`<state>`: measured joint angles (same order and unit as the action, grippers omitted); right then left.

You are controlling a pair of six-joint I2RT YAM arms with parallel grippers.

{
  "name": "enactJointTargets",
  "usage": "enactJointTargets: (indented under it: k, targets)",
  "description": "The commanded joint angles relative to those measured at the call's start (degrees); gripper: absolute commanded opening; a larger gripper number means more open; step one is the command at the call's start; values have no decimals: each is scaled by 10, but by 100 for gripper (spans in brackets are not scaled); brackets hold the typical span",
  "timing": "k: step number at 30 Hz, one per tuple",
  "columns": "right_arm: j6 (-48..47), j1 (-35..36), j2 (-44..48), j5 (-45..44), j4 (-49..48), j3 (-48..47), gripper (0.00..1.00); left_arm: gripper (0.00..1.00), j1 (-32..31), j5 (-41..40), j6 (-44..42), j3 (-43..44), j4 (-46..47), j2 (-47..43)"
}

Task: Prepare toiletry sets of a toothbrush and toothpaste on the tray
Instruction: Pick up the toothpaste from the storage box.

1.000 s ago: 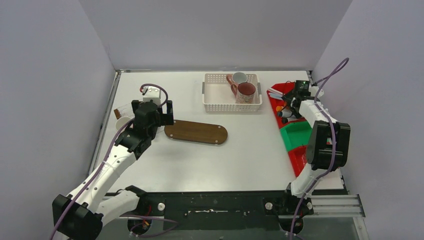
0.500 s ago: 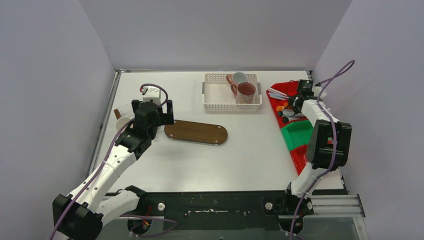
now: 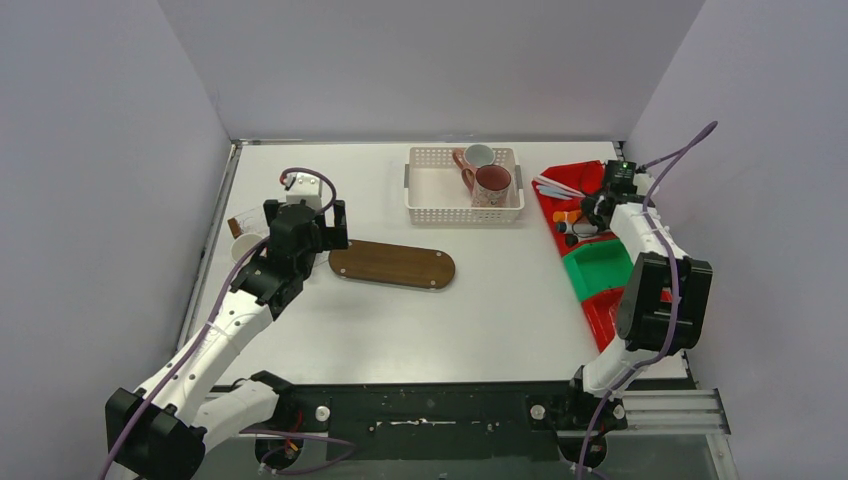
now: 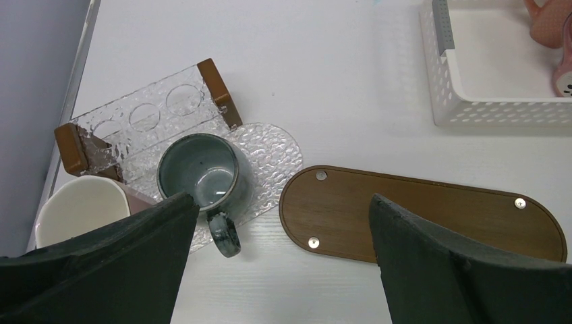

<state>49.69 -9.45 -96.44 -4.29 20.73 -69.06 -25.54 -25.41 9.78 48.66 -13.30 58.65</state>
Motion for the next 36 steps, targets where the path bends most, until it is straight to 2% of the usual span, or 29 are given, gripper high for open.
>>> enactJointTargets:
  k: [1, 4, 7, 11, 23, 33, 36]
  targets:
    - [-23, -6, 25, 14, 1, 4, 0, 97, -2, 3, -6, -2, 32, -7]
    - [-32, -6, 23, 21, 5, 13, 3, 97, -2, 3, -6, -2, 33, -9]
    - [-34, -8, 20, 15, -4, 24, 20, 97, -2, 3, -6, -3, 34, -9]
    - [-32, -11, 4, 15, -15, 20, 31, 97, -2, 3, -6, -4, 34, -9]
    - [-37, -19, -48, 39, -29, -5, 38, 97, 0, 2, -7, -7, 37, -9]
    - [-41, -30, -76, 80, -31, -11, 38, 97, 2, 6, -8, -8, 38, -7]
    - [-44, -34, -77, 90, -28, -10, 33, 97, 3, 7, -7, -9, 39, -7]
